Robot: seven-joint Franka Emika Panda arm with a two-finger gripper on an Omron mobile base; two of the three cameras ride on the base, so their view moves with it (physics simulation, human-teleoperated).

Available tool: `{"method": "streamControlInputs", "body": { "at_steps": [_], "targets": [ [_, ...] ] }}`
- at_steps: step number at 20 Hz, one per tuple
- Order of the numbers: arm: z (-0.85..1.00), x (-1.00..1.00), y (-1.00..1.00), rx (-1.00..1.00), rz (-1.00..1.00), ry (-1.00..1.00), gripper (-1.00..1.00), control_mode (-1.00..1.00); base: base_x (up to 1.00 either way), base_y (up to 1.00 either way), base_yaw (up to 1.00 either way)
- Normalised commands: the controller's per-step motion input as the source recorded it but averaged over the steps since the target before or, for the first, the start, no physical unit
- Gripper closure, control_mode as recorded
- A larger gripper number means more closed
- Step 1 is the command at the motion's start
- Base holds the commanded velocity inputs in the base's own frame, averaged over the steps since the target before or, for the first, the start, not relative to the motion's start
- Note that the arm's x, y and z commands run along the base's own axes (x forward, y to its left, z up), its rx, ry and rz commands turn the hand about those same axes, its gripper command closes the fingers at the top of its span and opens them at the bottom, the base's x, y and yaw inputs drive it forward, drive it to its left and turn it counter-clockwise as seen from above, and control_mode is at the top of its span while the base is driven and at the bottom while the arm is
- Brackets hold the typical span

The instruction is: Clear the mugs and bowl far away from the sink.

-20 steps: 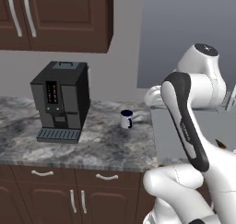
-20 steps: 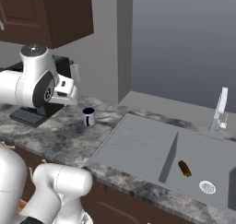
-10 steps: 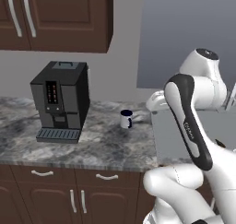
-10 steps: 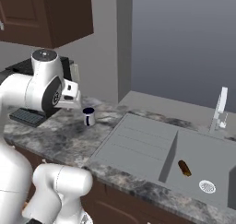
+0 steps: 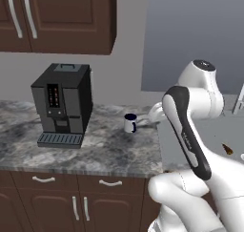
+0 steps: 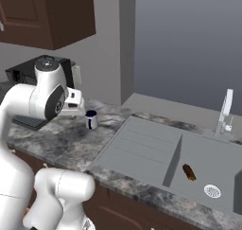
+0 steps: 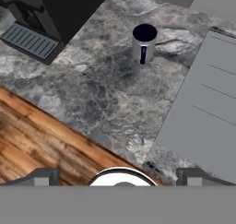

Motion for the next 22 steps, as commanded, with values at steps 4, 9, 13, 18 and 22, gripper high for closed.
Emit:
{"method": "streamControlInputs", "body": {
  "at_steps": [4, 9, 13, 18, 22],
  "targets": [
    [-0.33, 0.15, 0.0, -0.01, 0.0, 0.0, -1.0, -1.0, 0.0, 0.0, 0.0],
    [-0.31, 0.18, 0.0, 0.0, 0.0, 0.0, -1.0, -1.0, 0.0, 0.0, 0.0],
    [-0.29, 0.44, 0.0, 0.0, 0.0, 0.0, -1.0, -1.0, 0.0, 0.0, 0.0],
    [-0.2, 0.47, 0.01, -0.04, -0.07, 0.0, -1.0, -1.0, 0.0, 0.0, 0.0],
    [-0.14, 0.37, 0.09, -0.07, -0.09, 0.0, -1.0, -1.0, 0.0, 0.0, 0.0]
  ]
}}
